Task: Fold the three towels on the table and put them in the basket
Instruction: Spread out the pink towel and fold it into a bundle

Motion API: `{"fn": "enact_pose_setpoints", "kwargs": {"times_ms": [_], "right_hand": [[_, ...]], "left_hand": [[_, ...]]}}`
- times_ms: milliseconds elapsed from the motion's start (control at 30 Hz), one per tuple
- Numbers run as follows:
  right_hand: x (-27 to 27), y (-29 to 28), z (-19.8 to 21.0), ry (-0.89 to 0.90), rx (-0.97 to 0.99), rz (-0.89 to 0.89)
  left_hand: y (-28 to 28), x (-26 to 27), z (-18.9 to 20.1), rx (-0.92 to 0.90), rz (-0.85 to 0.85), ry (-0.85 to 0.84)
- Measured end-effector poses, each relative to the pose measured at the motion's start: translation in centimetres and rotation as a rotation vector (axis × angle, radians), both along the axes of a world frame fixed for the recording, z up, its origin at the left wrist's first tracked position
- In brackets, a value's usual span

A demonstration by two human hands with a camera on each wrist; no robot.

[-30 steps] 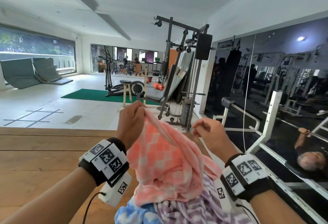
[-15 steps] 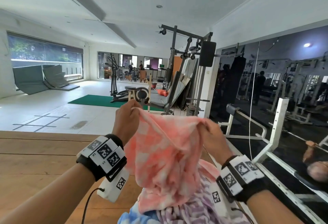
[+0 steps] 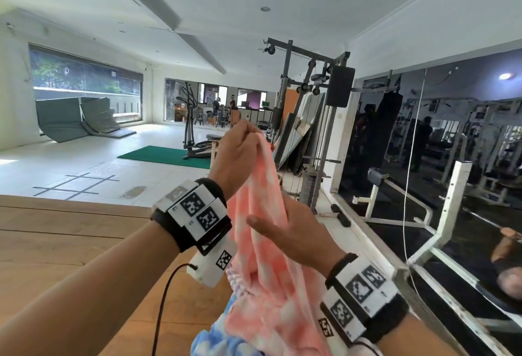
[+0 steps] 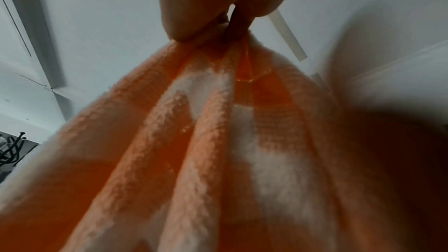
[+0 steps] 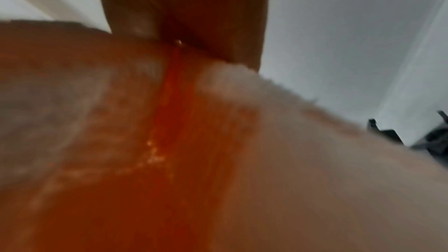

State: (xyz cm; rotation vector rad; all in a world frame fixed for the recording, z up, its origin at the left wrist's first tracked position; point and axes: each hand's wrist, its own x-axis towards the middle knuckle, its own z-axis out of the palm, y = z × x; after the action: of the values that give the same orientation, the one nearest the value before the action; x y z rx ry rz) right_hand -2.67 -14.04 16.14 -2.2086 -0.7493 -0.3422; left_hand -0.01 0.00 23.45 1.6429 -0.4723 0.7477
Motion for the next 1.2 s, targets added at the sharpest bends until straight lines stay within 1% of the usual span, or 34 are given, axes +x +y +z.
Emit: {"fn": "enact_pose_setpoints", "kwargs": {"times_ms": [33, 67, 133, 200, 233, 267, 333, 367, 400, 467, 500, 533, 600, 667, 733, 767, 833, 867, 900, 933, 1000, 1033, 1067, 1100, 1133, 1200], "right_hand": [[0.2, 0.3, -0.5, -0.033, -0.063, -0.049], [0.5, 0.1, -0.9, -0.049, -0.070, -0.093], [2.0, -1.6, -2.2, -0.066, -0.080, -0.207], [3.2, -4.3, -2.9, -0.043, -0.110, -0.353], [3.7, -5.5, -2.9, -0.045, -0.087, -0.403], [3.9, -6.5, -2.7, -0.049, -0.037, -0.416], [3.5, -6.8, -1.2, -0.074, 0.052, -0.346], [3.0, -6.3, -0.3, -0.101, 0.070, -0.287], [2.5, -5.6, 0.8, -0.135, 0.070, -0.228], [1.5, -4.1, 2.3, -0.175, 0.039, -0.144], [1.3, -3.6, 2.8, -0.180, 0.017, -0.122], [1.2, -3.4, 3.0, -0.189, -0.021, -0.118], [1.5, -4.0, 2.9, -0.190, -0.149, -0.173], [2.1, -5.6, 2.1, -0.152, -0.253, -0.281], [2.6, -7.3, 1.4, -0.145, -0.299, -0.396], [2.7, -8.0, 1.3, -0.140, -0.260, -0.426], [2.6, -8.6, 1.9, -0.142, -0.076, -0.423], [2.5, -8.4, 2.5, -0.162, 0.016, -0.407], [2.2, -7.9, 3.3, -0.192, 0.079, -0.384], [1.9, -7.2, 4.2, -0.226, 0.104, -0.348], [1.3, -5.4, 5.8, -0.304, 0.052, -0.251], [1.1, -4.5, 6.3, -0.332, -0.001, -0.198], [0.9, -3.7, 6.7, -0.343, -0.055, -0.150], [0.9, -3.2, 6.7, -0.345, -0.107, -0.122], [1.1, -3.0, 6.6, -0.345, -0.163, -0.116], [1.6, -3.3, 5.8, -0.325, -0.309, -0.188]], "left_hand": [[0.0, 0.0, 0.1, -0.010, 0.019, -0.001], [0.3, 0.1, 0.0, -0.027, 0.057, 0.002], [1.7, 0.5, -0.4, -0.071, 0.171, 0.023], [3.5, 1.3, -1.5, -0.088, 0.299, 0.074], [4.3, 1.5, -2.1, -0.065, 0.351, 0.108], [4.7, 1.6, -2.8, -0.030, 0.368, 0.134], [4.3, 0.9, -3.9, 0.068, 0.305, 0.126], [3.6, 0.3, -4.2, 0.153, 0.226, 0.106], [2.7, -0.2, -4.7, 0.252, 0.112, 0.116], [0.7, -1.0, -5.6, 0.452, -0.130, 0.206], [-0.2, -1.2, -6.1, 0.520, -0.187, 0.209], [-0.6, -1.2, -6.6, 0.552, -0.156, 0.180], [-0.5, -0.9, -6.6, 0.485, -0.052, 0.159], [0.2, -0.6, -6.0, 0.325, 0.043, 0.203], [1.3, -0.1, -5.3, 0.192, 0.150, 0.194], [1.8, 0.1, -4.9, 0.148, 0.200, 0.192], [2.5, 0.5, -4.4, 0.115, 0.245, 0.184], [2.6, 0.4, -4.2, 0.119, 0.240, 0.184], [2.3, 0.0, -3.9, 0.117, 0.194, 0.173], [1.9, -0.8, -3.7, 0.130, 0.112, 0.157], [0.6, -2.2, -3.6, 0.258, -0.076, 0.130], [-0.1, -2.5, -3.7, 0.332, -0.139, 0.126], [-0.6, -2.7, -3.7, 0.364, -0.157, 0.102], [-0.8, -2.7, -3.7, 0.357, -0.121, 0.059], [-0.7, -2.6, -3.5, 0.312, -0.065, 0.018], [0.2, -2.3, -3.2, 0.179, 0.038, -0.027]]}}
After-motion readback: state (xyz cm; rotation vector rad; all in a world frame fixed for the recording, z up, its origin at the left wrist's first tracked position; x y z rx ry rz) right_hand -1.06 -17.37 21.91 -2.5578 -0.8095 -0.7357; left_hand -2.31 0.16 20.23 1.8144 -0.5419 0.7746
